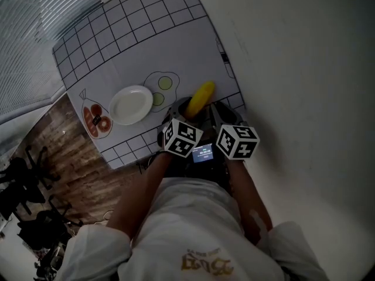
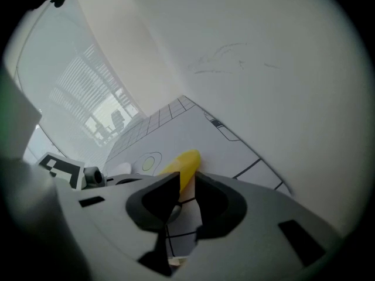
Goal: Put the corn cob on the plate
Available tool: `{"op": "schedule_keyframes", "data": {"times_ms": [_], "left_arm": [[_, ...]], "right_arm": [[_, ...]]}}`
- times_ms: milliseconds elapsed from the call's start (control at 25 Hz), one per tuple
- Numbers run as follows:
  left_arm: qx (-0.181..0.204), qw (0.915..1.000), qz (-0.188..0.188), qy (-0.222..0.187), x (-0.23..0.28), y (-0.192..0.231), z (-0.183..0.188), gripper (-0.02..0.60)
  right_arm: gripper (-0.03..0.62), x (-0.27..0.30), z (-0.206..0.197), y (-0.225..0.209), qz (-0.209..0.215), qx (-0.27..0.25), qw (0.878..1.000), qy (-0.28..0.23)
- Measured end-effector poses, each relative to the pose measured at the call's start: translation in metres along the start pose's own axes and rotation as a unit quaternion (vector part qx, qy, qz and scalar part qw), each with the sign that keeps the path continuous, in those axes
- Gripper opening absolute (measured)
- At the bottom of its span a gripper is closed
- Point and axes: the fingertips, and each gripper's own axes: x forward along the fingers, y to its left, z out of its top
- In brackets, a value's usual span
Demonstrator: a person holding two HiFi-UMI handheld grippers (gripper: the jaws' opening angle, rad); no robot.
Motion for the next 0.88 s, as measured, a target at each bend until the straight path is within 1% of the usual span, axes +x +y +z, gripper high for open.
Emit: {"op": "schedule_keyframes", "data": {"times_ms": [80, 280, 440, 520, 560, 640, 680, 760, 800, 880], "left_arm": [[0.001, 1.0, -0.002, 0.002, -0.001, 0.0, -0.001, 0.264], [0.017, 0.9999, -0.001, -0.001, -0.005, 0.001, 0.003, 0.261], [0.03, 0.9995, 0.0, -0.008, -0.009, 0.003, 0.01, 0.256], [0.036, 0.9993, 0.001, -0.01, -0.012, 0.003, 0.012, 0.256], [0.038, 0.9992, 0.002, -0.011, -0.013, 0.003, 0.012, 0.256], [0.038, 0.9992, 0.001, -0.012, -0.016, 0.003, 0.011, 0.255], [0.036, 0.9993, 0.002, -0.012, -0.018, 0.004, 0.01, 0.255], [0.034, 0.9993, 0.004, -0.013, -0.021, 0.007, 0.008, 0.255], [0.033, 0.9993, 0.005, -0.015, -0.023, 0.008, 0.007, 0.255], [0.029, 0.9993, 0.006, -0.024, -0.028, 0.01, 0.01, 0.255]], "right_arm": [[0.083, -0.002, 0.0, 0.002, 0.001, -0.001, 1.0, -0.002], [0.081, -0.006, 0.001, 0.001, 0.003, 0.0, 1.0, -0.008], [0.081, -0.008, 0.001, 0.001, 0.003, 0.007, 1.0, -0.013], [0.081, -0.008, 0.001, 0.003, 0.009, 0.023, 1.0, -0.017], [0.082, -0.007, 0.002, 0.004, 0.018, 0.04, 0.999, -0.021], [0.091, -0.005, 0.006, 0.008, 0.054, 0.101, 0.993, -0.031], [0.111, -0.004, 0.008, 0.011, 0.077, 0.141, 0.986, -0.034], [0.166, 0.002, 0.011, 0.015, 0.118, 0.214, 0.969, -0.032], [0.182, 0.004, 0.01, 0.017, 0.134, 0.239, 0.961, -0.027], [0.223, 0.008, 0.008, 0.02, 0.155, 0.267, 0.951, -0.012]]}}
